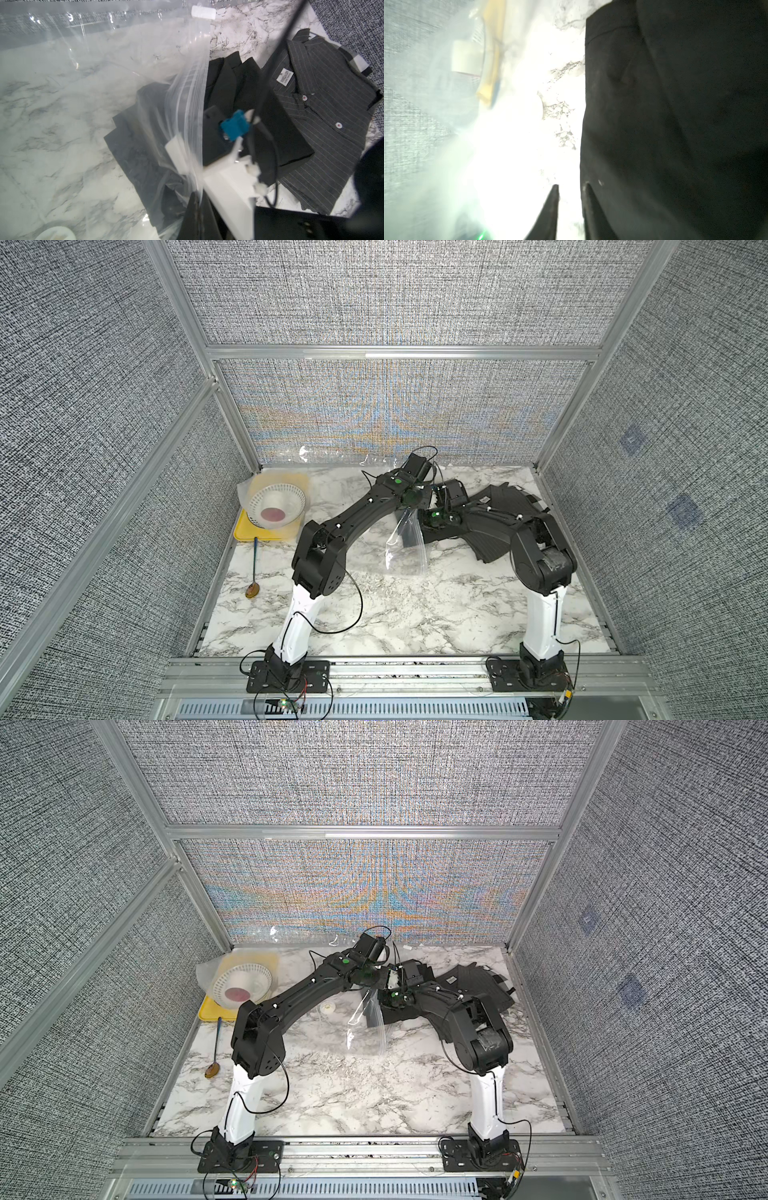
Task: Place the folded shirt into the vacuum bag
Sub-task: Place the shirt in the vacuum bag.
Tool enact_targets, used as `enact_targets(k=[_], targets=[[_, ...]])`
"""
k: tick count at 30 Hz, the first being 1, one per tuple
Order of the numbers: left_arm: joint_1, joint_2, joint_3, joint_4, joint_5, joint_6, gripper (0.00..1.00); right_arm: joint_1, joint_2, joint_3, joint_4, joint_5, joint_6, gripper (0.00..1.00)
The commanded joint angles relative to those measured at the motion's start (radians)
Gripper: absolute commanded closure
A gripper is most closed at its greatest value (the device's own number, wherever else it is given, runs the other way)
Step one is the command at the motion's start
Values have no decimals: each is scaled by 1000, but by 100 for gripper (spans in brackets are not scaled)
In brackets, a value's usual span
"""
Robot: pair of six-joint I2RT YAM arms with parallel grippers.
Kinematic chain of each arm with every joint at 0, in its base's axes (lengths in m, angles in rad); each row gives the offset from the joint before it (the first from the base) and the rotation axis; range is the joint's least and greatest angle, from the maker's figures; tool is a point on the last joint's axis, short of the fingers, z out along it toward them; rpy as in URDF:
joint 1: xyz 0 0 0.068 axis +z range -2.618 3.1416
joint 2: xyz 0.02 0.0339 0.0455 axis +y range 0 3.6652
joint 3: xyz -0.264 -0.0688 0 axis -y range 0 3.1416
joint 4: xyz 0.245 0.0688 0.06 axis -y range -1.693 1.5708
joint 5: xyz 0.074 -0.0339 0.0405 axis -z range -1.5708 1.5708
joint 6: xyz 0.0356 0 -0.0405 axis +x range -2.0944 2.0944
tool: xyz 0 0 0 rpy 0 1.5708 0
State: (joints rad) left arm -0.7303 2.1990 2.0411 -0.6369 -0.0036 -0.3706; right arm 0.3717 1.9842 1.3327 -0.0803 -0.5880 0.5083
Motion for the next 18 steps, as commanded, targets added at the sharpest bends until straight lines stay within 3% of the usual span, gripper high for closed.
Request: enact_targets(k=[1, 11, 18], targets=[[2, -7, -6, -15, 11, 1, 100, -63, -115, -51, -26, 80, -44, 62], [6, 75, 71, -28, 54, -1, 100, -278, -303, -238, -114, 202, -143, 37], [6, 140, 144, -58, 85, -5, 100, -403, -363, -321, -105, 176, -169, 28]])
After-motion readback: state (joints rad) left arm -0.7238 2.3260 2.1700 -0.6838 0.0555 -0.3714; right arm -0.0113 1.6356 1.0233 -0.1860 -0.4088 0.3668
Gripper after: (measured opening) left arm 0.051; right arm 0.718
